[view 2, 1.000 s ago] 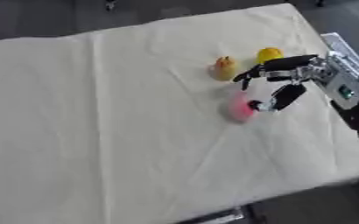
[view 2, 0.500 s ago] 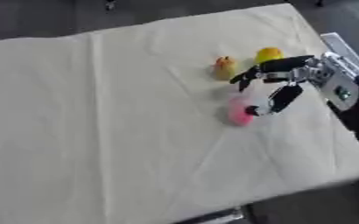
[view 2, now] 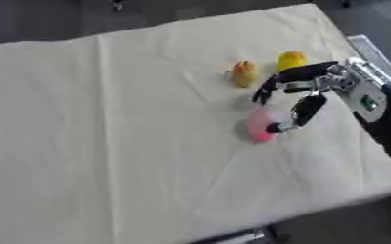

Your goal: Pick up the objects with one hand, pass them to the other hand, and then place them into the box on the other side of the table.

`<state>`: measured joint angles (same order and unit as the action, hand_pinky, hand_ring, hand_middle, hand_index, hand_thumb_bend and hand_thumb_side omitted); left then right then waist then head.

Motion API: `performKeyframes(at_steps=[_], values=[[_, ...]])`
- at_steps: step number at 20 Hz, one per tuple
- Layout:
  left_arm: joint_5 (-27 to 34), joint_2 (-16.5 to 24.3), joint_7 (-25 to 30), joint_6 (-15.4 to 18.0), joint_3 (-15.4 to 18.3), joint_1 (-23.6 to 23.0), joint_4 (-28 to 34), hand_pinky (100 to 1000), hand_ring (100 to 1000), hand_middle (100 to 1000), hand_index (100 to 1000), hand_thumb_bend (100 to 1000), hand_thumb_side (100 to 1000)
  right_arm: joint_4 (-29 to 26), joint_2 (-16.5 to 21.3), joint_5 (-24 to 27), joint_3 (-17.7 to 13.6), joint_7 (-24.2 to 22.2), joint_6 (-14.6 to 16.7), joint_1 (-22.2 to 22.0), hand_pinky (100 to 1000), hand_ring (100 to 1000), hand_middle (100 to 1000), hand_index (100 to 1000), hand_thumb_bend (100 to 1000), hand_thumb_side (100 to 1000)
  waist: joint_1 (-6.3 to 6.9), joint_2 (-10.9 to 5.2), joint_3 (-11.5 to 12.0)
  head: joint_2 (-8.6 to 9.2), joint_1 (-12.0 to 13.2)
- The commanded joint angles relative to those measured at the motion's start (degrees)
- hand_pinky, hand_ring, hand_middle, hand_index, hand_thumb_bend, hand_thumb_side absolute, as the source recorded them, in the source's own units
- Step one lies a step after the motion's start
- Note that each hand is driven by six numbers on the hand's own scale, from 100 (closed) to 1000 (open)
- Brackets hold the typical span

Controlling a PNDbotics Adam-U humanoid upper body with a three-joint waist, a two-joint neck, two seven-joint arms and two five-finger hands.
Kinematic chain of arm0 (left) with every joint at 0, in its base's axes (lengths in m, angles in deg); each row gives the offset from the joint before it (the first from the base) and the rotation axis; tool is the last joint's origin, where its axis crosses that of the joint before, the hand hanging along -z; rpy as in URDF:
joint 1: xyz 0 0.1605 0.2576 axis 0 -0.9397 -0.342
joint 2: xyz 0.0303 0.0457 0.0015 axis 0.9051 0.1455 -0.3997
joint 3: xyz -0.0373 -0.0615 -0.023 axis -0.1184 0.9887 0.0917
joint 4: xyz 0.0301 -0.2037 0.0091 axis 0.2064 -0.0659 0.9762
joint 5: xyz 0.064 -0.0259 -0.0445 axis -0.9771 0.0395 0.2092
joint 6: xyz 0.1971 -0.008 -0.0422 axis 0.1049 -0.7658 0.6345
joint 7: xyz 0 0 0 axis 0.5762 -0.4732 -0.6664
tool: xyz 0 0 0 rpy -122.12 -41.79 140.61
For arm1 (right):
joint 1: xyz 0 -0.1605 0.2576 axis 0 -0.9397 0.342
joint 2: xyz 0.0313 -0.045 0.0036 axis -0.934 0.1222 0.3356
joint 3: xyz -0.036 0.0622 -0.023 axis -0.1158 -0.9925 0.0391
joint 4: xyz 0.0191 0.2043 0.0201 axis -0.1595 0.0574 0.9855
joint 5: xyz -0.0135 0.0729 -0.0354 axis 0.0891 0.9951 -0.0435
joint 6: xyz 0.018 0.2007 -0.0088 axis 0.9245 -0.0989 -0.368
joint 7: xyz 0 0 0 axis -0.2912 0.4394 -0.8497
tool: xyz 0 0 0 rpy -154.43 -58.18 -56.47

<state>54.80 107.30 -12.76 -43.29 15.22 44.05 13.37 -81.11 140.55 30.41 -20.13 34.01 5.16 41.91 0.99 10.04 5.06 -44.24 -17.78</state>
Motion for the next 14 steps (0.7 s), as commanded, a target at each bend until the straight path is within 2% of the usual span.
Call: performKeyframes(at_steps=[1,14], values=[[0.3,1.7,0.3,0.1,0.0,0.7,0.6,803,843,923,853,119,857,-1.2,1.3,-0.4,-0.3,-4.6,4.7,0.2,896,773,615,783,411,564,-0.75,-1.89,-0.1,0.13,0.0],[0.3,1.8,0.4,0.1,0.0,0.9,0.8,802,844,922,850,117,854,-3.3,0.7,2.9,0.9,-7.0,2.3,-0.9,885,715,529,707,217,488,-0.64,-1.94,-0.1,0.13,-0.3]])
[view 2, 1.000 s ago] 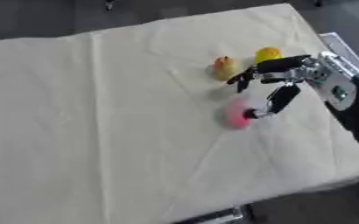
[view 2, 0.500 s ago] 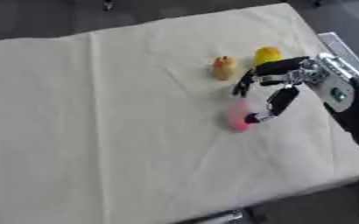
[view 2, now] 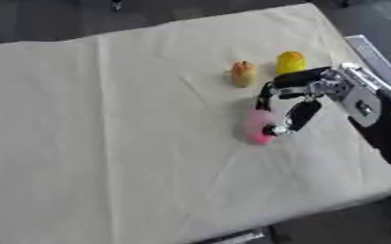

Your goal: Pick up the objects with one hand, pass them to the other hand, and then place them into the box on the other side of the table.

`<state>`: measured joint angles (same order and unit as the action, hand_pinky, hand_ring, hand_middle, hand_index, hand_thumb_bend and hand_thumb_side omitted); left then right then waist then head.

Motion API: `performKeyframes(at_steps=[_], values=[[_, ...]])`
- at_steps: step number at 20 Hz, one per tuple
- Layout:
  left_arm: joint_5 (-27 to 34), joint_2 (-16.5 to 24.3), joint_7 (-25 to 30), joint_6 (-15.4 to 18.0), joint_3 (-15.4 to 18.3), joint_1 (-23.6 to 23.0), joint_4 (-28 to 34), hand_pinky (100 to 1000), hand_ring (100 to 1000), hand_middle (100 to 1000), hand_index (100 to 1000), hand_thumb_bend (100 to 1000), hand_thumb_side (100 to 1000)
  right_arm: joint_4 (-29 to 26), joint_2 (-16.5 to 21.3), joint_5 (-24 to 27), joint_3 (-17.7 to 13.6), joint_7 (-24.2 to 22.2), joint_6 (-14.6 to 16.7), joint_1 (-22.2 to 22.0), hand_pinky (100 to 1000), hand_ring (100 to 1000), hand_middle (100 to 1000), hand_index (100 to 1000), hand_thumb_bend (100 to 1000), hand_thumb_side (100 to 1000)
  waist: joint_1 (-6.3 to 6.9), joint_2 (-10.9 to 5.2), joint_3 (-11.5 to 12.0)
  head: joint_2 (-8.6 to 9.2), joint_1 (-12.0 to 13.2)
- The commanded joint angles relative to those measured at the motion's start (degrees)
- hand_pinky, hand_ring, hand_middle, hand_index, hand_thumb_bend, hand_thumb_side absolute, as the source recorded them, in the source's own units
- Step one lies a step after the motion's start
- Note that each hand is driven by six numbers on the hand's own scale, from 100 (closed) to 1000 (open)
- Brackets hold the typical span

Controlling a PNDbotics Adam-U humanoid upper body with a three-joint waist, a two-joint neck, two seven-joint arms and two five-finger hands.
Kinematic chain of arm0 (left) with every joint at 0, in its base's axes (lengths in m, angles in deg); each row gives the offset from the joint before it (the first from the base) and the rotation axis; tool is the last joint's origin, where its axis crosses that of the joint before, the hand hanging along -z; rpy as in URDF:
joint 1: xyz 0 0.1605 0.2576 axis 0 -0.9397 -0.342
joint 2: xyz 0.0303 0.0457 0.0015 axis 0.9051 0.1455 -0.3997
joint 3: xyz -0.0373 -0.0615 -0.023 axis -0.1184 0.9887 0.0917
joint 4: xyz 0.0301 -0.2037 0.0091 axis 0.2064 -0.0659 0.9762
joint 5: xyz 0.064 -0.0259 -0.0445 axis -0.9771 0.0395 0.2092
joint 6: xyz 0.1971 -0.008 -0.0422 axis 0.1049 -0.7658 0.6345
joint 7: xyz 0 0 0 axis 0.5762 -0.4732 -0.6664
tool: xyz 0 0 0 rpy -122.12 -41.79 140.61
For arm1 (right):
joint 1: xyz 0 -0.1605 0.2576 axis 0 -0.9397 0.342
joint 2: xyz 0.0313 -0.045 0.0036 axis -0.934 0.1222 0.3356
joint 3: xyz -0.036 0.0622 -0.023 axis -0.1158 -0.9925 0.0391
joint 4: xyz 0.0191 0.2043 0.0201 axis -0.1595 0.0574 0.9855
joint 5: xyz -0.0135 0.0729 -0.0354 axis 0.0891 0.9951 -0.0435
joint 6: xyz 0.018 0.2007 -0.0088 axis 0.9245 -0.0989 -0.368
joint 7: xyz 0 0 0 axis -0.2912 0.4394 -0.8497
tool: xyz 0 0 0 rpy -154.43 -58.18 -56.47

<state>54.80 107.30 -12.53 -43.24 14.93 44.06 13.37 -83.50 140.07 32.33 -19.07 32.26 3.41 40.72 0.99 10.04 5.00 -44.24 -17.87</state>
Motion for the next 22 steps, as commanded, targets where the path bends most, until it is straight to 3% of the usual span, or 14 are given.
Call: performKeyframes(at_steps=[1,22], values=[[0.3,1.8,0.1,0.0,0.3,0.9,0.8,802,844,922,850,117,854,-0.9,1.1,1.3,-0.1,-5.6,3.8,0.2,885,714,528,706,214,488,-0.66,-1.94,0.0,0.13,-0.2],[0.3,2.1,0.1,0.0,0.3,0.9,0.9,803,848,922,851,113,849,-5.5,2.2,10.7,-1.4,-4.8,-3.6,0.3,874,595,384,558,100,331,-0.41,-2.03,-0.3,0.13,-0.2]])
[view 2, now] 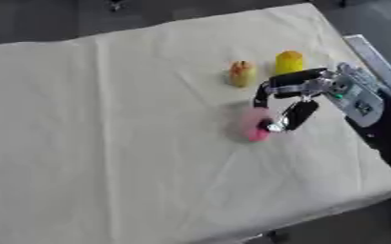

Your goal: Pick up the objects with one hand, pass them to the other hand, and then place them into the box on the other side of the table.

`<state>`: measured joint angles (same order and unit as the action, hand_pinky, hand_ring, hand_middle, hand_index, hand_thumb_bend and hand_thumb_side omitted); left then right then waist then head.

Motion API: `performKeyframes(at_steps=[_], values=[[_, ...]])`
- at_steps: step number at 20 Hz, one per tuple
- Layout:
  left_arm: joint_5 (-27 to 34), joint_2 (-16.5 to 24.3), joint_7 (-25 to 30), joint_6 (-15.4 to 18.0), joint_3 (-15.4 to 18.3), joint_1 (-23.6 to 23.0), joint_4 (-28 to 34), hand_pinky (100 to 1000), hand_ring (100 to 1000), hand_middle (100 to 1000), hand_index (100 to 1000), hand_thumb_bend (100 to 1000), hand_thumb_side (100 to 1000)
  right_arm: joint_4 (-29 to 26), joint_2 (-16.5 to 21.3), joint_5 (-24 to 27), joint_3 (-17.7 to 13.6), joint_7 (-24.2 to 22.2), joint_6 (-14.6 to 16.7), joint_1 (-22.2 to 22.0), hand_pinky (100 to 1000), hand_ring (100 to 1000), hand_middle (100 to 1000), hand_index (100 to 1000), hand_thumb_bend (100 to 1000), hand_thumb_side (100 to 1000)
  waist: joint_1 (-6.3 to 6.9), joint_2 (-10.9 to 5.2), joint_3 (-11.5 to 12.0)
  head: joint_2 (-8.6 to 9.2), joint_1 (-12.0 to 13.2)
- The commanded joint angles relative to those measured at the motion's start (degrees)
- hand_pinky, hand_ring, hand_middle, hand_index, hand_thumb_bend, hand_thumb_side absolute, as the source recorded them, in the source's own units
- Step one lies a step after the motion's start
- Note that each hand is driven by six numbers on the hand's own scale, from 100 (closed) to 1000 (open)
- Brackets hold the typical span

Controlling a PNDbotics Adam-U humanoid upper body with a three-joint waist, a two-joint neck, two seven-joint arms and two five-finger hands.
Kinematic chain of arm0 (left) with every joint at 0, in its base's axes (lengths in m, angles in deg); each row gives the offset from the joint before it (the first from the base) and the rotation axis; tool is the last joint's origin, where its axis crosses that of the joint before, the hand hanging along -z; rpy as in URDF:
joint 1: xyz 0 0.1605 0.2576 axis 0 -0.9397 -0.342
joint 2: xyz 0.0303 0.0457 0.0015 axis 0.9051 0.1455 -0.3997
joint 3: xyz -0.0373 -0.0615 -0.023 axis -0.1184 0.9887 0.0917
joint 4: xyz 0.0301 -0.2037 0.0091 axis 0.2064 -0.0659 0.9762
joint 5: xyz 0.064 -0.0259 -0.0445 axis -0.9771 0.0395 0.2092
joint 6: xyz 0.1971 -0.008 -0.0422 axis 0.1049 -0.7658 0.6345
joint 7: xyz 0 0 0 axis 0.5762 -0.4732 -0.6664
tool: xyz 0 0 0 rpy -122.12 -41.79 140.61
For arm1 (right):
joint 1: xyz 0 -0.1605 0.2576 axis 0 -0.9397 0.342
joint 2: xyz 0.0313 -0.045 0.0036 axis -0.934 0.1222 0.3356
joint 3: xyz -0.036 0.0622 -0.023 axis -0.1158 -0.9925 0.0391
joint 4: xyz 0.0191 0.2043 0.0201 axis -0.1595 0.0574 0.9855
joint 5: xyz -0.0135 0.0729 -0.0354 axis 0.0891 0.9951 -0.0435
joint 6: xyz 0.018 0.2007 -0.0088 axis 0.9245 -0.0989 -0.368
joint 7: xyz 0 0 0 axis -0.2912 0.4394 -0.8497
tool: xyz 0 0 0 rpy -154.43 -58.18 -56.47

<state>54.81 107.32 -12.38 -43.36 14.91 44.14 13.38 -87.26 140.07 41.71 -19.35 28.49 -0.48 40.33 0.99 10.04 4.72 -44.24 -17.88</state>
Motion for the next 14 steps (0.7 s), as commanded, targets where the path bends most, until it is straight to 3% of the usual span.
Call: performKeyframes(at_steps=[1,6,14], values=[[0.4,2.1,-0.1,0.2,0.4,0.8,1.0,803,848,922,851,112,848,-2.1,2.2,1.8,-1.3,-1.1,0.0,0.8,872,589,375,549,100,332,-0.37,-2.04,0.0,0.13,-0.1],[0.4,2.2,-0.4,0.2,0.7,0.6,1.1,803,848,922,850,111,848,-5.1,2.3,4.1,-2.4,-0.2,-2.0,1.4,866,573,358,532,100,328,-0.20,-1.95,0.0,0.13,0.3],[0.4,3.0,-0.9,0.4,1.2,0.9,1.6,803,849,921,850,102,836,-9.5,2.4,7.6,-3.7,6.7,-8.0,2.3,873,553,338,519,100,264,0.08,-1.77,0.4,0.13,0.6]])
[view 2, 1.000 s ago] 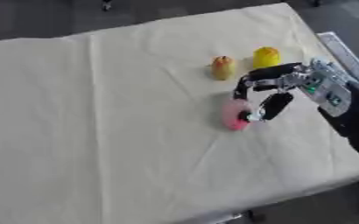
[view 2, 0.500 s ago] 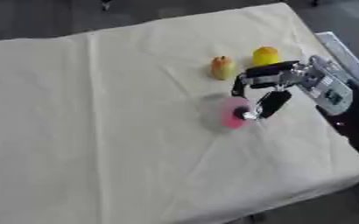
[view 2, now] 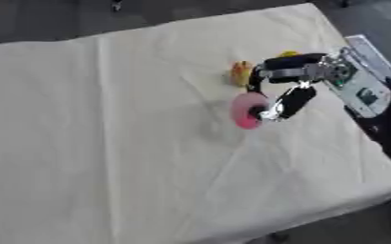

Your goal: Pick up the objects with one hand, pass them to the other hand, and then place them into the box on the other side of the table.

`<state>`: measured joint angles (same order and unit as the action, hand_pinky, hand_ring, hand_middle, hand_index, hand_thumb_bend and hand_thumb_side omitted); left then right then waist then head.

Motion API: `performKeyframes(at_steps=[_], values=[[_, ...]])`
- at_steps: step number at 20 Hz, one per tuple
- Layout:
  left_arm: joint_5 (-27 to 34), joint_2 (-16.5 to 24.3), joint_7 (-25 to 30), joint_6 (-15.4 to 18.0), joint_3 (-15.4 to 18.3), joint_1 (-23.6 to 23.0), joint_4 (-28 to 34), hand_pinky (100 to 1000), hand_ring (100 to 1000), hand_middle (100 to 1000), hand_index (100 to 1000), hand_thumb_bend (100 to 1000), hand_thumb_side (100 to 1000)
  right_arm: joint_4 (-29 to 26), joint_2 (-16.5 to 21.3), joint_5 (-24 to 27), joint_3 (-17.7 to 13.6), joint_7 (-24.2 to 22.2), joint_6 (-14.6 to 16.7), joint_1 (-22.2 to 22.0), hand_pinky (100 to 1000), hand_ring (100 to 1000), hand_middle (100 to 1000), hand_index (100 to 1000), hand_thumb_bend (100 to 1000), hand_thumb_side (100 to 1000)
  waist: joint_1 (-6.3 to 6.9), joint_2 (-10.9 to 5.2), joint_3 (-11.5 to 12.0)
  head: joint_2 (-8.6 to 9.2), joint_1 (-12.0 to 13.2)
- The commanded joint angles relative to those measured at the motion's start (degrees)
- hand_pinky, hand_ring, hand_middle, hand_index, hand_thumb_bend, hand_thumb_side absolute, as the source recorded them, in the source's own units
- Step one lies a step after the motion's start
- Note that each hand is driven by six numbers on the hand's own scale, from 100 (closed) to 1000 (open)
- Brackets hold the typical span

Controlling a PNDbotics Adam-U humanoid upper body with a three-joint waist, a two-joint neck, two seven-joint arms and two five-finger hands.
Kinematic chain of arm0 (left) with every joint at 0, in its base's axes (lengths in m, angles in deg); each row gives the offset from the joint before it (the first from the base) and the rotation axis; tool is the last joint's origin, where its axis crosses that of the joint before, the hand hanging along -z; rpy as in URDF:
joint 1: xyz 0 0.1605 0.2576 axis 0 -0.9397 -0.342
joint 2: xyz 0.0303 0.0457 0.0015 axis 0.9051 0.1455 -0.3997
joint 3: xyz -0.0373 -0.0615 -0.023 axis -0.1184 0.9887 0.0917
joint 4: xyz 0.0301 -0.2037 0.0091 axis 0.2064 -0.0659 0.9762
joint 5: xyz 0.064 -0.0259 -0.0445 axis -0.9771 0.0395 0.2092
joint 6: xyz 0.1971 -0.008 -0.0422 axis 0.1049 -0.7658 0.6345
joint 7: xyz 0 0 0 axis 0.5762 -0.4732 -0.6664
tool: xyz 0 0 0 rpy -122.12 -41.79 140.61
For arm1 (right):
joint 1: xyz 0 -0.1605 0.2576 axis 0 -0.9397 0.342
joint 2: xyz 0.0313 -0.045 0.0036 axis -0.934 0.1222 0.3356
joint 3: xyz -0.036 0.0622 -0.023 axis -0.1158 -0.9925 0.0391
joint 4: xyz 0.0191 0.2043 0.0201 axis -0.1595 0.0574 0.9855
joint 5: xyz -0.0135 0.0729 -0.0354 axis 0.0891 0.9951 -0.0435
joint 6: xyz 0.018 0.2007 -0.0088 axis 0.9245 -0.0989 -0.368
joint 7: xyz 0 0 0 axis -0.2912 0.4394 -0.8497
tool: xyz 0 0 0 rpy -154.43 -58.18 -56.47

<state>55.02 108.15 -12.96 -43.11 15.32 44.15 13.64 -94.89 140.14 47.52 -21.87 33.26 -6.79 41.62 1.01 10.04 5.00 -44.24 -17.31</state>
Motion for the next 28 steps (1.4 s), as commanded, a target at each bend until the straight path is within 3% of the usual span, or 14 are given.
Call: performKeyframes(at_steps=[1,10,11,12,21,28], values=[[0.2,2.3,-0.4,0.2,0.8,1.0,1.4,803,850,921,850,101,835,-2.2,2.4,2.8,-1.2,2.7,-2.5,1.1,876,552,337,518,100,256,0.11,-1.74,0.2,0.13,0.0],[0.4,4.2,-0.5,0.3,1.2,2.7,2.5,805,850,918,850,100,811,-2.3,1.7,7.3,-0.7,9.6,-11.1,2.4,896,540,324,512,100,192,1.10,-1.35,2.2,0.13,-1.3],[0.5,4.5,-0.5,0.3,1.1,2.9,2.6,805,850,915,850,100,841,-2.3,1.6,7.8,-0.4,10.2,-11.9,2.7,898,540,324,512,100,188,1.24,-1.28,2.4,0.13,-1.4],[0.4,4.7,-0.4,0.2,1.1,3.1,2.7,805,850,914,850,100,805,-2.3,1.5,8.3,-0.2,10.6,-12.6,3.0,899,539,325,513,100,185,1.37,-1.22,2.7,0.13,-1.5],[-0.6,8.6,1.5,-0.3,-0.8,6.9,4.3,810,851,906,852,100,772,-1.2,-0.2,12.7,1.7,14.9,-17.3,5.5,910,529,324,516,100,160,2.44,-0.73,4.7,0.13,-2.4],[-2.3,13.6,5.8,-2.1,-5.1,12.3,5.0,814,853,903,857,100,707,-0.8,-1.0,15.8,3.5,18.5,-18.9,7.0,924,526,324,519,100,159,3.25,-0.68,6.1,0.13,-3.0]])
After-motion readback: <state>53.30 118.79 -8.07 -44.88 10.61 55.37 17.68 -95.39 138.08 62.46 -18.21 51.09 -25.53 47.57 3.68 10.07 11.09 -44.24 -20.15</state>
